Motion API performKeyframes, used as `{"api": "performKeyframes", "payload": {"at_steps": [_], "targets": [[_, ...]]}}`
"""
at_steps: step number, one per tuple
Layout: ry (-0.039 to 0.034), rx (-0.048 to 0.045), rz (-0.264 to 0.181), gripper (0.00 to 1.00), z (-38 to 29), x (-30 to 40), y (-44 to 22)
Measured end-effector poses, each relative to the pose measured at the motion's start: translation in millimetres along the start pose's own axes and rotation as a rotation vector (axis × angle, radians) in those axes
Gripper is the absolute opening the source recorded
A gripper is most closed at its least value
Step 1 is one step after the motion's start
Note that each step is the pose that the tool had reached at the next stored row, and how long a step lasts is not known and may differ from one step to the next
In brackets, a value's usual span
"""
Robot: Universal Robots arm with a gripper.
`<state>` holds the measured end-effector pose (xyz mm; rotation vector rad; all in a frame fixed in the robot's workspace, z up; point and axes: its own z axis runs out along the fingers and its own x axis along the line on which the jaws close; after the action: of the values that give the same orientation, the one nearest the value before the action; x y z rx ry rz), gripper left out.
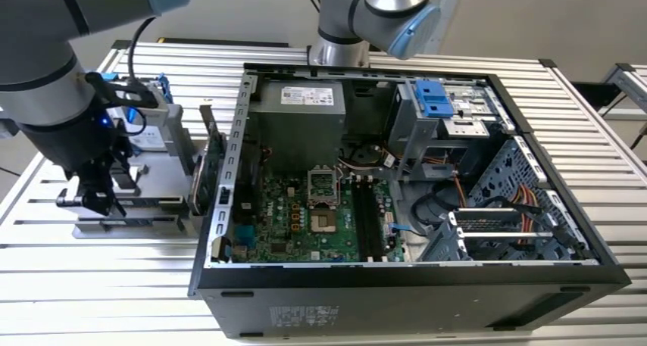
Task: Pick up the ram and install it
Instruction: 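Pick up the ram and move it above insertion slot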
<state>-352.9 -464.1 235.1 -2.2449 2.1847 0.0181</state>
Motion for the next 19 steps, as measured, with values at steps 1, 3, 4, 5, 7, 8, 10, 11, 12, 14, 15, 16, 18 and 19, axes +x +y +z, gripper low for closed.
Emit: {"api": "performKeyframes", "payload": {"at_steps": [1,3,4,5,7,8,10,11,12,14,15,16,18,19], "targets": [[0.0000,-0.0001,-0.005,1.00,0.6,0.1,0.2],[-0.0001,0.0000,-0.007,1.00,1.9,0.4,0.3],[-0.0001,0.0000,-0.007,1.00,2.7,0.6,0.2],[-0.0001,0.0000,-0.007,1.00,3.4,0.9,0.2],[0.0000,-0.0001,-0.007,1.00,5.0,1.4,0.3],[-0.0002,0.0001,-0.007,1.00,6.0,1.5,0.2],[0.0000,-0.0001,-0.007,1.00,7.5,1.8,0.3],[0.0000,-0.0001,-0.007,1.00,8.3,1.9,0.3],[0.0001,-0.0002,-0.007,1.00,8.9,2.0,0.3],[0.0000,-0.0001,-0.008,1.00,10.0,2.7,0.2],[0.0000,0.0000,-0.007,1.00,10.5,2.8,0.3],[0.0000,-0.0001,-0.007,1.00,10.9,3.1,0.3],[0.0000,-0.0001,-0.007,1.00,11.4,4.7,0.3],[-0.0001,-0.0001,-0.007,1.00,11.7,5.6,0.3]]}}
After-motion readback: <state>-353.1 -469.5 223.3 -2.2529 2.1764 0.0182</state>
